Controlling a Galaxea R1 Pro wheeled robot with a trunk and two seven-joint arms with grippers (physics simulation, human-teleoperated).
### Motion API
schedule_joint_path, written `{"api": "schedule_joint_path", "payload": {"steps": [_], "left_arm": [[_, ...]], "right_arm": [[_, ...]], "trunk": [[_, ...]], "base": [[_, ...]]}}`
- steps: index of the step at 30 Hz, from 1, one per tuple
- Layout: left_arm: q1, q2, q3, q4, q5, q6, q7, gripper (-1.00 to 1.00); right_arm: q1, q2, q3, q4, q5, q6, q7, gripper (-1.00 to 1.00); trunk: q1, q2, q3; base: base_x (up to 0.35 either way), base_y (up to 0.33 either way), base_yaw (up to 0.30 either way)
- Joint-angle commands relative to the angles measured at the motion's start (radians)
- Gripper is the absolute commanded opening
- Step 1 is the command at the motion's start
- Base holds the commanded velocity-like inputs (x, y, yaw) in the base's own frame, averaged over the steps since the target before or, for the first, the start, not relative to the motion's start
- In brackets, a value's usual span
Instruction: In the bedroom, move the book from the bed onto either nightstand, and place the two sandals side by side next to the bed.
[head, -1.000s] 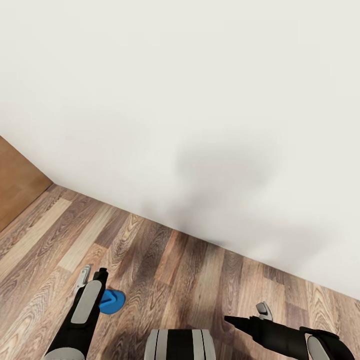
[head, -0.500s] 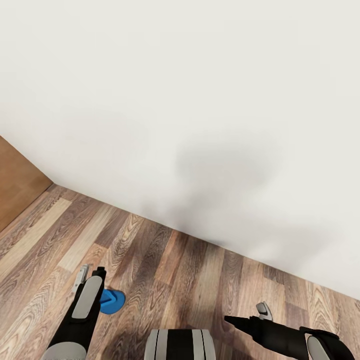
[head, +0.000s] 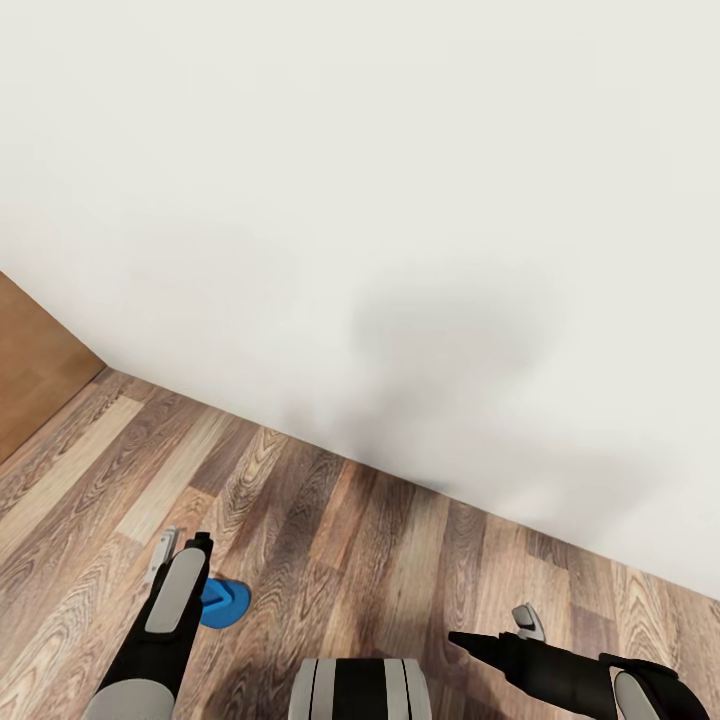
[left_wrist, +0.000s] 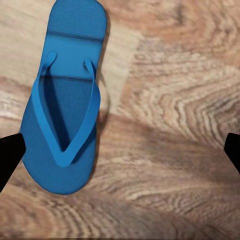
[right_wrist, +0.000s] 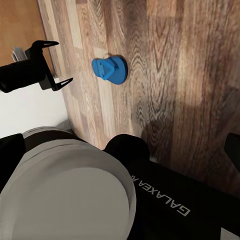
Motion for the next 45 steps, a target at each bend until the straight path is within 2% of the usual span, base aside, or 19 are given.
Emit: {"api": "schedule_joint_path", "payload": {"steps": [1,10,25,45], "left_arm": [[-0.001,-0.001,0.001,-0.001,0.014,-0.008,0.006,1.00],[-0.014,-0.001,0.001,0.000,0.034,-0.004,0.037,1.00],[-0.023,-0.001,0.000,0.000,0.038,-0.002,0.086,1.00],[-0.045,0.001,-0.001,0.023,0.038,-0.005,0.078,1.00]], "right_arm": [[0.000,0.000,-0.001,0.000,0.001,0.004,0.004,1.00],[0.000,0.000,-0.001,0.000,0.001,0.004,0.004,1.00],[0.000,-0.001,-0.001,0.000,0.001,0.004,0.004,1.00],[0.000,-0.001,-0.001,0.000,0.001,0.004,0.004,1.00]], "trunk": [[0.000,0.000,-0.001],[0.000,0.000,-0.001],[0.000,0.000,-0.001],[0.000,0.000,-0.001]], "base": [[0.000,0.000,0.000],[0.000,0.000,0.000],[0.000,0.000,0.000],[0.000,0.000,0.000]]}}
